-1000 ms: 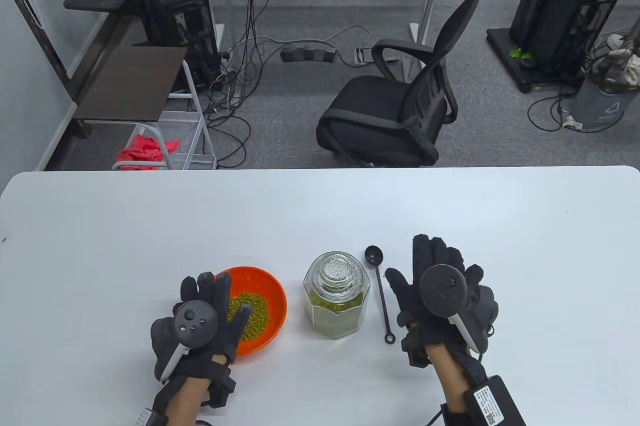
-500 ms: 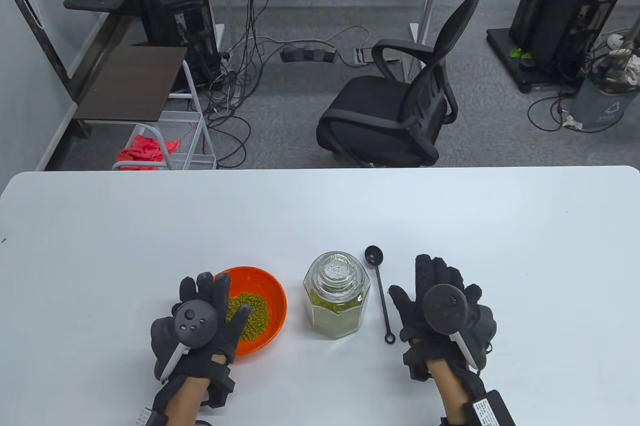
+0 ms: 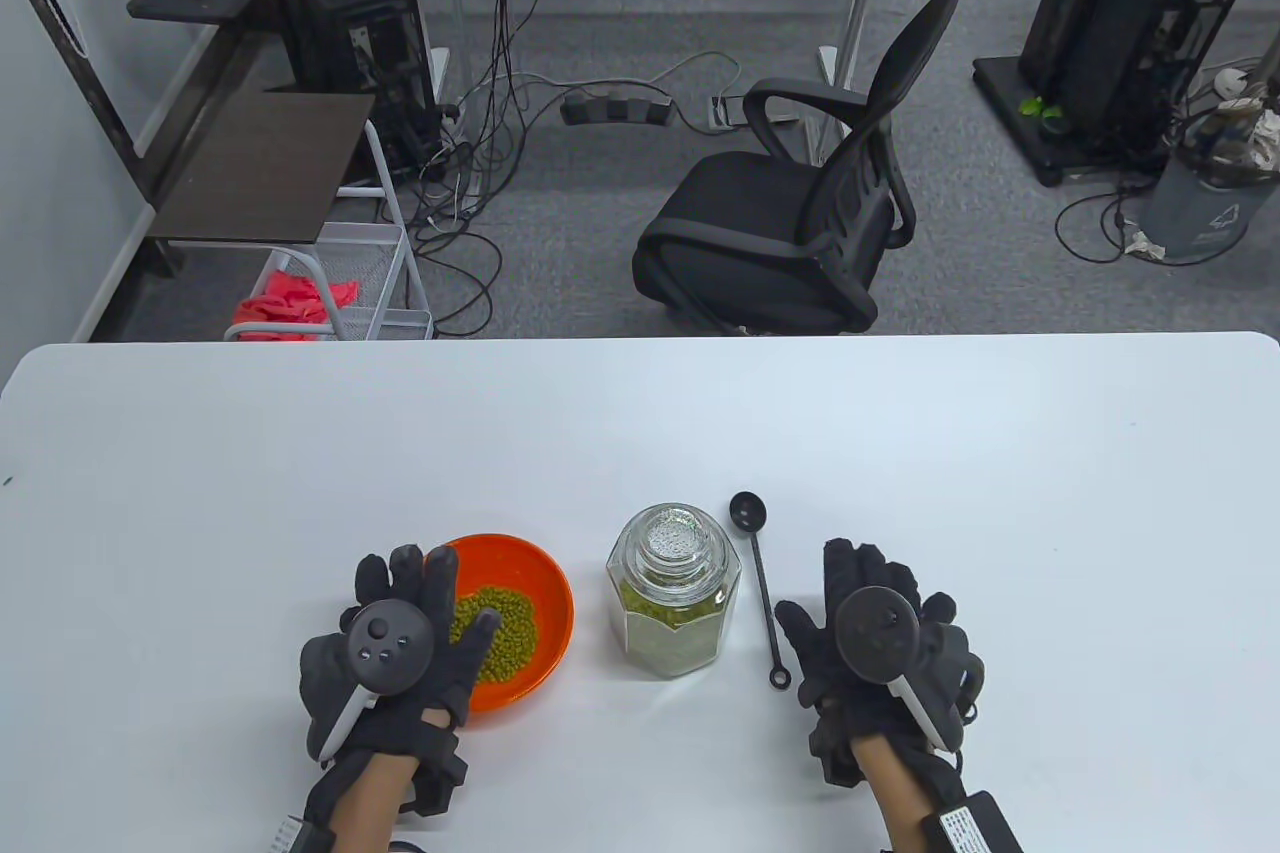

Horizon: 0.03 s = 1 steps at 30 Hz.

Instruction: Portion mung beans with measuring scoop (Bowl in hand)

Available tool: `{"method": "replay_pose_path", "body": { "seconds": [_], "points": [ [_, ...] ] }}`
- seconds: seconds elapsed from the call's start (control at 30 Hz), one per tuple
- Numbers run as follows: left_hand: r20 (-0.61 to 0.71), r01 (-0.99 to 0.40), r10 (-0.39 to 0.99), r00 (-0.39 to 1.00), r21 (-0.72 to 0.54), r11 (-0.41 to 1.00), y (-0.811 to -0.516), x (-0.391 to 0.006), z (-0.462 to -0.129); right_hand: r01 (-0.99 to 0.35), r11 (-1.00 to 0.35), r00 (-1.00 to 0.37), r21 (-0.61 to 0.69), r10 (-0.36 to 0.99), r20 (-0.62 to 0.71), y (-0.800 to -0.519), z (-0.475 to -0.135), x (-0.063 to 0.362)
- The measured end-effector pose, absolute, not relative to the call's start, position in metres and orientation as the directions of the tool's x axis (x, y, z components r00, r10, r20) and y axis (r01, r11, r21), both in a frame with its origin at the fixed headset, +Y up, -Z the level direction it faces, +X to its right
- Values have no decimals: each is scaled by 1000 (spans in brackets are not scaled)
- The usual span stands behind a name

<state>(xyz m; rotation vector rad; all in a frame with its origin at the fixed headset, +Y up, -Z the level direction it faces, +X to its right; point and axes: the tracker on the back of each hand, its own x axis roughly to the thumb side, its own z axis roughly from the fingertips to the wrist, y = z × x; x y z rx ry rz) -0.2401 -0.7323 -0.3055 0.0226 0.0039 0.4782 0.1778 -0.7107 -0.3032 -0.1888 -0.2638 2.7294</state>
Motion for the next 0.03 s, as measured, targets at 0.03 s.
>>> {"method": "replay_pose_path", "body": {
  "seconds": [0.03],
  "points": [
    [1,-460,460,888,22,888,-732,-240,-305,-366,-908,-916,-206,390,-95,-711,-303,177]
  ]
}}
